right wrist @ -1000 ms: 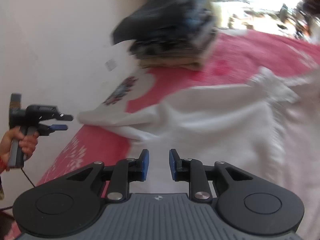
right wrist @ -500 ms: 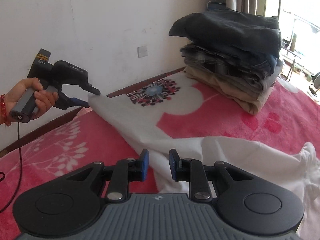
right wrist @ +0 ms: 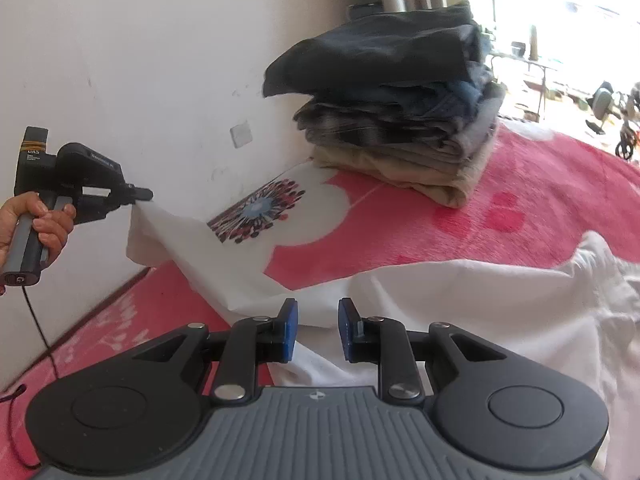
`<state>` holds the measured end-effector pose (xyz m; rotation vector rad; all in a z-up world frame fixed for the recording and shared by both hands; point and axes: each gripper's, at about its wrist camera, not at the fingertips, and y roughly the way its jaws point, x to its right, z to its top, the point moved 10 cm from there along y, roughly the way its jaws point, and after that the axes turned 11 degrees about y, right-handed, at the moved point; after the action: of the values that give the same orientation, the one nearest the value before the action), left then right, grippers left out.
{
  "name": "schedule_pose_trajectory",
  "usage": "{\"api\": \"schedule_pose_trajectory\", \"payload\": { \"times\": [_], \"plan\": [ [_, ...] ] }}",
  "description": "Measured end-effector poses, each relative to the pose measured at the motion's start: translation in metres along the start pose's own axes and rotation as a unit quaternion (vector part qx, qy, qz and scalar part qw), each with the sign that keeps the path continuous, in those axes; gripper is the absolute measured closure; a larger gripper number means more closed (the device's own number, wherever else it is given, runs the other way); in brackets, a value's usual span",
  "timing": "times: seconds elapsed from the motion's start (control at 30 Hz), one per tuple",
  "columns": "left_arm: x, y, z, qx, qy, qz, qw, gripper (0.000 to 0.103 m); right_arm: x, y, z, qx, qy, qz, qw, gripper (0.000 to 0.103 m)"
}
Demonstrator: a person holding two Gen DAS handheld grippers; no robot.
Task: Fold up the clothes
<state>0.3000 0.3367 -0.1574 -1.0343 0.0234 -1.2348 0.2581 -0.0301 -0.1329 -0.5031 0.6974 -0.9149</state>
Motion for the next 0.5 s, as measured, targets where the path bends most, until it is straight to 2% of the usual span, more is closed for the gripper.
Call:
{"api": "schedule_pose_trajectory", "payload": {
  "times": [0.17,0.23,0.27,0.3,0.37,0.43,0.5],
  "plan": [
    [0.028,0.023,0.031,0.028,0.03,0.011,0.9991,0.1,0.01,-0.005,-0.003,0.0,0.025,0.0,1.0,0.078],
    [0.032,0.048,0.029,0.003,0.051,0.039,0.9979,0.079,0.014,-0.003,-0.005,-0.004,0.033,-0.002,0.999,0.078],
    [0.034,0.06,0.028,-0.009,0.061,0.054,0.9966,0.076,0.015,-0.001,-0.007,-0.006,0.036,-0.003,0.999,0.078],
    [0.034,0.068,0.025,-0.014,0.07,0.071,0.9949,0.074,0.017,0.0,-0.009,-0.008,0.039,-0.004,0.999,0.078],
    [0.035,0.073,0.021,-0.009,0.087,0.081,0.9929,0.072,0.018,0.003,-0.013,-0.012,0.038,-0.005,0.999,0.078],
    [0.03,0.072,0.02,-0.005,0.096,0.087,0.9916,0.066,0.018,0.007,-0.015,-0.015,0.034,-0.004,0.999,0.078],
    [0.024,0.068,0.018,-0.001,0.102,0.089,0.9908,0.065,0.012,0.011,-0.017,-0.017,0.016,0.001,1.0,0.078]
  ]
}}
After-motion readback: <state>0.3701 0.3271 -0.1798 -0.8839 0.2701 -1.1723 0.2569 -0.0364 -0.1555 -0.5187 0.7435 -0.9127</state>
